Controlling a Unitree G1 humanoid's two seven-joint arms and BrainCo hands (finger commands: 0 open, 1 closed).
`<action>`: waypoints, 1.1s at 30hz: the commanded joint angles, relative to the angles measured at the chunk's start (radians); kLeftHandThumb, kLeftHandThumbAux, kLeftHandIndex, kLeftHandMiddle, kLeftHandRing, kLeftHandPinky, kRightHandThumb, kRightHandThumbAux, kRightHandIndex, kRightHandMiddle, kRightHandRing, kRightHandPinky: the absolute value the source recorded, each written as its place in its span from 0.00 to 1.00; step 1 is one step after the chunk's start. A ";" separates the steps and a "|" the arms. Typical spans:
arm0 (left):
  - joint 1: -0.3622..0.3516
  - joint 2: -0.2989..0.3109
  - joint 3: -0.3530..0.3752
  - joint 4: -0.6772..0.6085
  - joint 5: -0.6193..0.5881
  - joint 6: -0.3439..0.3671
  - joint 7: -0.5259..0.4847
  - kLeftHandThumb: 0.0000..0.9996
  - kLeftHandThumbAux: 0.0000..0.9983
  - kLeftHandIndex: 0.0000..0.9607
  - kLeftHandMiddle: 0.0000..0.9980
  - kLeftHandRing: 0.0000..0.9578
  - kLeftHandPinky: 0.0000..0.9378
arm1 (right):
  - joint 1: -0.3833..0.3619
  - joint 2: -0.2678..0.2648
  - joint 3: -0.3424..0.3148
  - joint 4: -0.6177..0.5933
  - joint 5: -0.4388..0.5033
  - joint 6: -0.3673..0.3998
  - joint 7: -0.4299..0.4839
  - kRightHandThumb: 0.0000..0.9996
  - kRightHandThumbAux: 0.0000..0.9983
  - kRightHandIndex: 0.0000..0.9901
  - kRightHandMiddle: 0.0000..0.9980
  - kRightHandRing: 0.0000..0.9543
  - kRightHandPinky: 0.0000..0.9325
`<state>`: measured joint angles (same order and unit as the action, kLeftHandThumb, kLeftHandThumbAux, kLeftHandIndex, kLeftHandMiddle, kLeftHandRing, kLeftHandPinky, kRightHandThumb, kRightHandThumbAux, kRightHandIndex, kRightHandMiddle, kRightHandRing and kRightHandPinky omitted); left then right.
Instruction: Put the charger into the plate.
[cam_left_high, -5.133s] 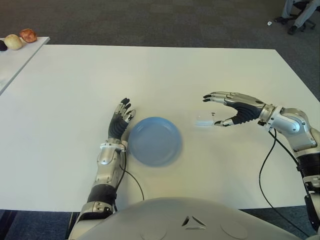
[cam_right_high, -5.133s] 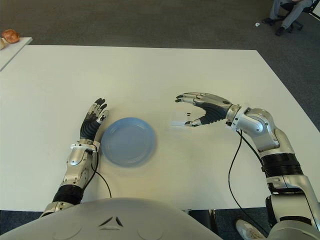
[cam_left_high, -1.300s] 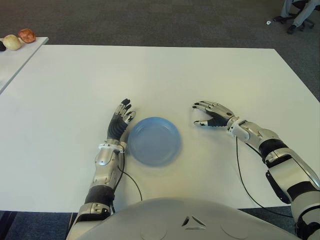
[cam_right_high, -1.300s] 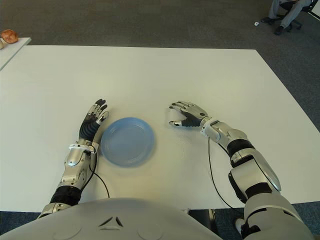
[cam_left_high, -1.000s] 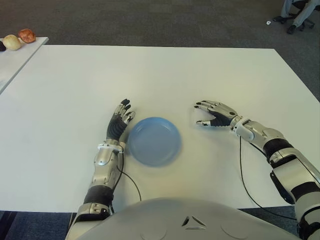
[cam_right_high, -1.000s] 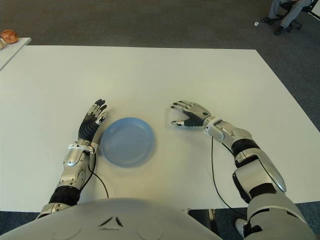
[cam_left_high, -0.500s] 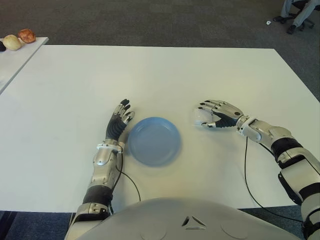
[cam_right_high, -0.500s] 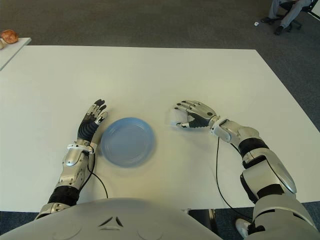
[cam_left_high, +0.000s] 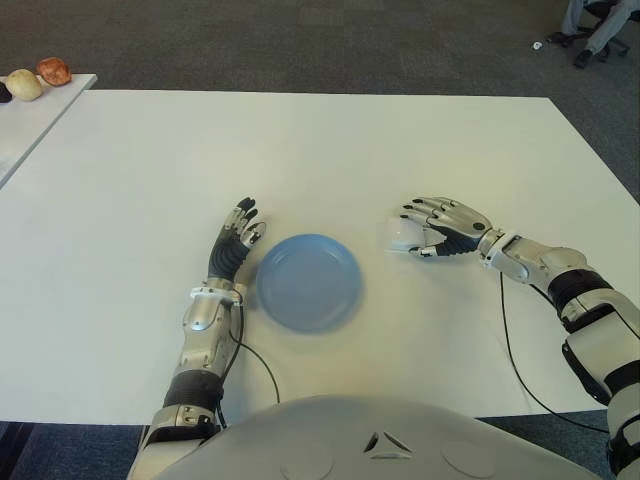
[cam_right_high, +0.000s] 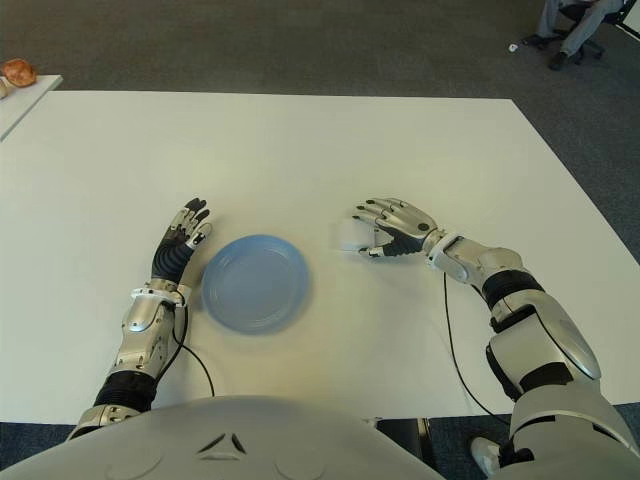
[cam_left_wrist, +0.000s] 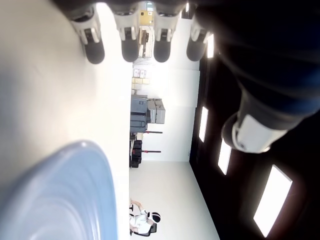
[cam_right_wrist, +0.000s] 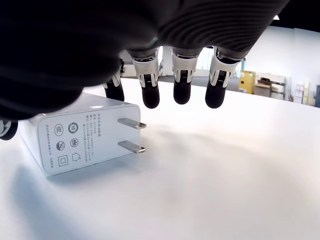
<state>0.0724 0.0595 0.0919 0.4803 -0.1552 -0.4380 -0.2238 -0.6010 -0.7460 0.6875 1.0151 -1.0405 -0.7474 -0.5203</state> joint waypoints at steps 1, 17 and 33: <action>0.061 0.001 0.004 0.071 0.000 0.061 -0.009 0.00 0.57 0.01 0.05 0.04 0.06 | -0.012 -0.001 0.022 0.012 -0.023 0.000 -0.022 0.28 0.14 0.00 0.00 0.00 0.00; 0.061 -0.004 0.011 0.079 -0.001 0.050 -0.011 0.00 0.57 0.01 0.07 0.06 0.07 | -0.022 0.010 0.042 0.040 -0.025 0.013 -0.038 0.26 0.15 0.00 0.00 0.00 0.00; 0.055 -0.008 0.011 0.083 0.000 0.050 -0.007 0.00 0.57 0.01 0.07 0.06 0.08 | -0.034 0.023 0.050 0.067 -0.011 0.022 -0.043 0.23 0.15 0.00 0.00 0.00 0.00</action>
<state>0.0719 0.0591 0.1008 0.4849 -0.1558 -0.4440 -0.2285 -0.6224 -0.7346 0.7337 1.0723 -1.0541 -0.7277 -0.5756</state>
